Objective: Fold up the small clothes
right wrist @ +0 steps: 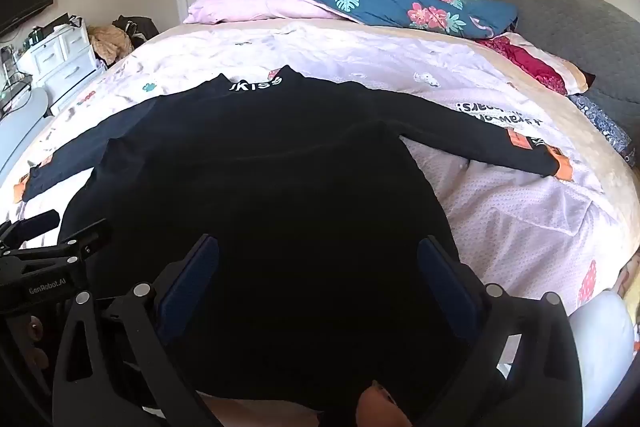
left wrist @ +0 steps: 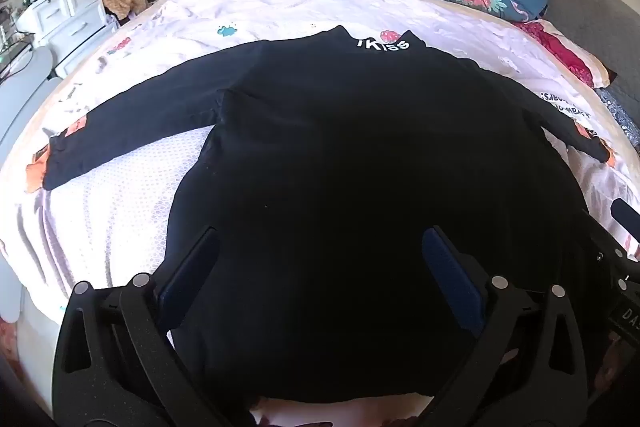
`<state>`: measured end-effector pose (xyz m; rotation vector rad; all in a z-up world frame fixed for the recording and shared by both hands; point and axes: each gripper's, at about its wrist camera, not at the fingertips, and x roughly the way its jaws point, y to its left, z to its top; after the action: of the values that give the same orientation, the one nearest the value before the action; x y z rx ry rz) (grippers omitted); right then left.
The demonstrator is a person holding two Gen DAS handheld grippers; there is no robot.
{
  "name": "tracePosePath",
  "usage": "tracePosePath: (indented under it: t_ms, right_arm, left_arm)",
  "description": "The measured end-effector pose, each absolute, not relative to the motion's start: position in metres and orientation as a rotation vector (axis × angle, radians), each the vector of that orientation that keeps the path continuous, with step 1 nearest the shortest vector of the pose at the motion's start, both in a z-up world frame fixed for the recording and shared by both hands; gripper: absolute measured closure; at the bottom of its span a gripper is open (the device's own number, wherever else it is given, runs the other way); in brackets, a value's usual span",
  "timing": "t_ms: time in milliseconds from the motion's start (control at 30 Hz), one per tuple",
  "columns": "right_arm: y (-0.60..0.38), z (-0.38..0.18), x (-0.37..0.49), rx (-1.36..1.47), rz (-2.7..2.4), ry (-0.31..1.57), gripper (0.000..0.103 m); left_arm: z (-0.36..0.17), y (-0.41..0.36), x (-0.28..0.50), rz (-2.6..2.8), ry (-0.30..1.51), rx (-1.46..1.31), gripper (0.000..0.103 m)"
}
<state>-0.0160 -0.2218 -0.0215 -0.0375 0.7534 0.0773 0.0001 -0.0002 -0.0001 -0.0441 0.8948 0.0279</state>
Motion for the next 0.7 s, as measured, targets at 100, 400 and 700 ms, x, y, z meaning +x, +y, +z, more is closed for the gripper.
tracePosePath:
  t_ms: [100, 400, 700]
  right_arm:
    - [-0.2207, -0.0225, -0.0146, -0.037, 0.082, 0.752, 0.004]
    - [-0.2219, -0.0188, -0.0187, -0.034, 0.079, 0.747, 0.004]
    - [-0.2212, -0.0193, -0.0178, -0.028, 0.067, 0.749, 0.004]
  left_arm:
    - [-0.0004, -0.0002, 0.0014, 0.029, 0.897, -0.042, 0.008]
    - [0.0003, -0.0045, 0.0017, 0.030, 0.887, -0.036, 0.008]
    - [0.0004, -0.0014, -0.0014, 0.028, 0.884, -0.043, 0.008]
